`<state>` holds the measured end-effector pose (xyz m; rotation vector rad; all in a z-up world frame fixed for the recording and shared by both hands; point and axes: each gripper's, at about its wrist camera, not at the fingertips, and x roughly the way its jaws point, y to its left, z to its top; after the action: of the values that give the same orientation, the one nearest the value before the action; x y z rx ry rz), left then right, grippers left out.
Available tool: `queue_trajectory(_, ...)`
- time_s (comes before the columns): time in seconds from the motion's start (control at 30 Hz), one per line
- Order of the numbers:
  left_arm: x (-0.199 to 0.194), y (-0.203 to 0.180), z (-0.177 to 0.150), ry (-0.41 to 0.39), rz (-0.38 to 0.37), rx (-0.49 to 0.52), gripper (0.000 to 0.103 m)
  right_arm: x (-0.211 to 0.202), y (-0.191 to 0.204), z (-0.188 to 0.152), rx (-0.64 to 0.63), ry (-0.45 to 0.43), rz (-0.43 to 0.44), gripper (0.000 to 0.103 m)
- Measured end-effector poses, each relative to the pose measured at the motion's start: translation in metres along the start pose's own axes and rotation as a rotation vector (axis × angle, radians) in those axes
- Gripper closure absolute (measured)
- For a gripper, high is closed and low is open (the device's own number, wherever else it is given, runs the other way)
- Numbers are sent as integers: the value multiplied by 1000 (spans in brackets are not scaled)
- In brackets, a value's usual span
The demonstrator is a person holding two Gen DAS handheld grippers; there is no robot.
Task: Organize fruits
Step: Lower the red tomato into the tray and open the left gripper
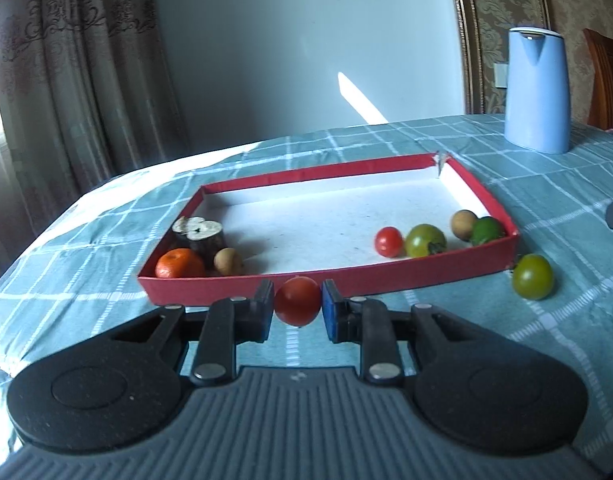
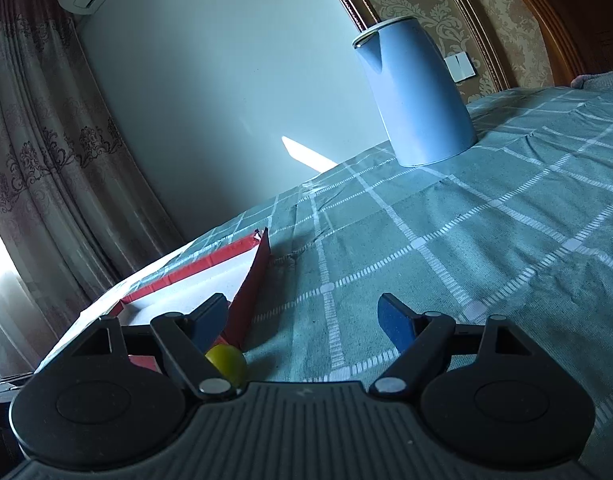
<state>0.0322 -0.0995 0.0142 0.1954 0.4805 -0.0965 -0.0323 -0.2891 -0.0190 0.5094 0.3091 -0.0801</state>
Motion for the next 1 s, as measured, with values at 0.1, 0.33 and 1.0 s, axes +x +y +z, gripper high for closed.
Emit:
queue_trajectory(0.1,4,19,-2,10,33,-45,79,1,11,-3,-45,14,15,21)
queue_trajectory(0.33,10,50,-11,28,76,-117,79,9,39,-11,-161,76,42,21)
queue_trajectory(1.0,61,76,39,11,96,-152,39,23,53,-15,-237,180,71,21)
